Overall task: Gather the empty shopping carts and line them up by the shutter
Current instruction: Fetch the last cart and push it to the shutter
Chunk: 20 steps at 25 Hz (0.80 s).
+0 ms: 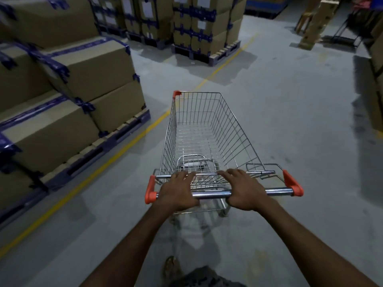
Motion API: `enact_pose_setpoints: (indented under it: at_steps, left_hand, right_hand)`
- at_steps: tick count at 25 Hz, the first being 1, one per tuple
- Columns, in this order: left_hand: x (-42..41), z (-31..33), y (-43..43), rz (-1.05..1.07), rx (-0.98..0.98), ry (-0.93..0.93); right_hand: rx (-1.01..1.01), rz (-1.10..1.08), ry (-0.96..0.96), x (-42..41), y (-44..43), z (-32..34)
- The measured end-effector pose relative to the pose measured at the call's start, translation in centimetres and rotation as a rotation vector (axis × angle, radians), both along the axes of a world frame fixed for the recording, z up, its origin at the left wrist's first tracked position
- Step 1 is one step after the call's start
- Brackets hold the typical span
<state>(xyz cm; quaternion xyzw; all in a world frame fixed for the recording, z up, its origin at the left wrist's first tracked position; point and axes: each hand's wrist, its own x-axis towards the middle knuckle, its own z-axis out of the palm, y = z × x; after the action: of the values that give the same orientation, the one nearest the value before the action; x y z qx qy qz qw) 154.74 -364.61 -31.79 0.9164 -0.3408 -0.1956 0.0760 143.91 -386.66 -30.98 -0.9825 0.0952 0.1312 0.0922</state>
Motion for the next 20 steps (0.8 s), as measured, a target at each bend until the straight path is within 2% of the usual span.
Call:
enact_pose_setpoints:
  at_steps: [20]
  left_hand:
    - [-26.8,-0.4,6.8,0.357,-0.058,-0.108]
  right_hand:
    - [-0.017,0.374,-0.029,-17.4,4.8,2.1]
